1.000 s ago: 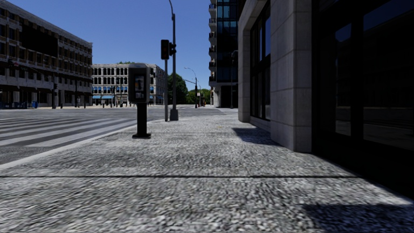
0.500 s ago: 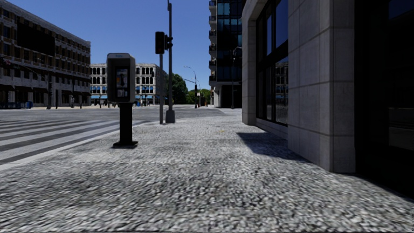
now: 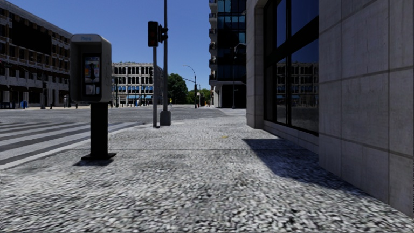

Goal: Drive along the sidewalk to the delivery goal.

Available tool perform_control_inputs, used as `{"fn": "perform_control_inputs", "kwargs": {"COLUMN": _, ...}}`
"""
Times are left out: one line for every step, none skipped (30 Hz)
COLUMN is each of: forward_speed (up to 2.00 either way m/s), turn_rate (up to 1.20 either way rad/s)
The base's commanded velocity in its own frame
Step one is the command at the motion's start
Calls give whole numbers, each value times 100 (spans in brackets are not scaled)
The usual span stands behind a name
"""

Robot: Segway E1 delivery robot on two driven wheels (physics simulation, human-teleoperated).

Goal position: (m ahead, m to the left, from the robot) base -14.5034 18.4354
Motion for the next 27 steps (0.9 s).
{"fn": "perform_control_inputs", "kwargs": {"forward_speed": 200, "turn_rate": 0}}
{"fn": "perform_control_inputs", "kwargs": {"forward_speed": 200, "turn_rate": 0}}
{"fn": "perform_control_inputs", "kwargs": {"forward_speed": 200, "turn_rate": 0}}
{"fn": "perform_control_inputs", "kwargs": {"forward_speed": 200, "turn_rate": 0}}
{"fn": "perform_control_inputs", "kwargs": {"forward_speed": 200, "turn_rate": 0}}
{"fn": "perform_control_inputs", "kwargs": {"forward_speed": 200, "turn_rate": 0}}
{"fn": "perform_control_inputs", "kwargs": {"forward_speed": 195, "turn_rate": 0}}
{"fn": "perform_control_inputs", "kwargs": {"forward_speed": 181, "turn_rate": 0}}
{"fn": "perform_control_inputs", "kwargs": {"forward_speed": 174, "turn_rate": 0}}
{"fn": "perform_control_inputs", "kwargs": {"forward_speed": 173, "turn_rate": 0}}
{"fn": "perform_control_inputs", "kwargs": {"forward_speed": 173, "turn_rate": 0}}
{"fn": "perform_control_inputs", "kwargs": {"forward_speed": 172, "turn_rate": 0}}
{"fn": "perform_control_inputs", "kwargs": {"forward_speed": 172, "turn_rate": 0}}
{"fn": "perform_control_inputs", "kwargs": {"forward_speed": 171, "turn_rate": 0}}
{"fn": "perform_control_inputs", "kwargs": {"forward_speed": 164, "turn_rate": 0}}
{"fn": "perform_control_inputs", "kwargs": {"forward_speed": 139, "turn_rate": 8}}
{"fn": "perform_control_inputs", "kwargs": {"forward_speed": 139, "turn_rate": 8}}
{"fn": "perform_control_inputs", "kwargs": {"forward_speed": 109, "turn_rate": 14}}
{"fn": "perform_control_inputs", "kwargs": {"forward_speed": 93, "turn_rate": 17}}
{"fn": "perform_control_inputs", "kwargs": {"forward_speed": 88, "turn_rate": 18}}
{"fn": "perform_control_inputs", "kwargs": {"forward_speed": 88, "turn_rate": 18}}
{"fn": "perform_control_inputs", "kwargs": {"forward_speed": 88, "turn_rate": 18}}
{"fn": "perform_control_inputs", "kwargs": {"forward_speed": 87, "turn_rate": 19}}
{"fn": "perform_control_inputs", "kwargs": {"forward_speed": 84, "turn_rate": 20}}
{"fn": "perform_control_inputs", "kwargs": {"forward_speed": 82, "turn_rate": 21}}
{"fn": "perform_control_inputs", "kwargs": {"forward_speed": 81, "turn_rate": 26}}
{"fn": "perform_control_inputs", "kwargs": {"forward_speed": 81, "turn_rate": 26}}
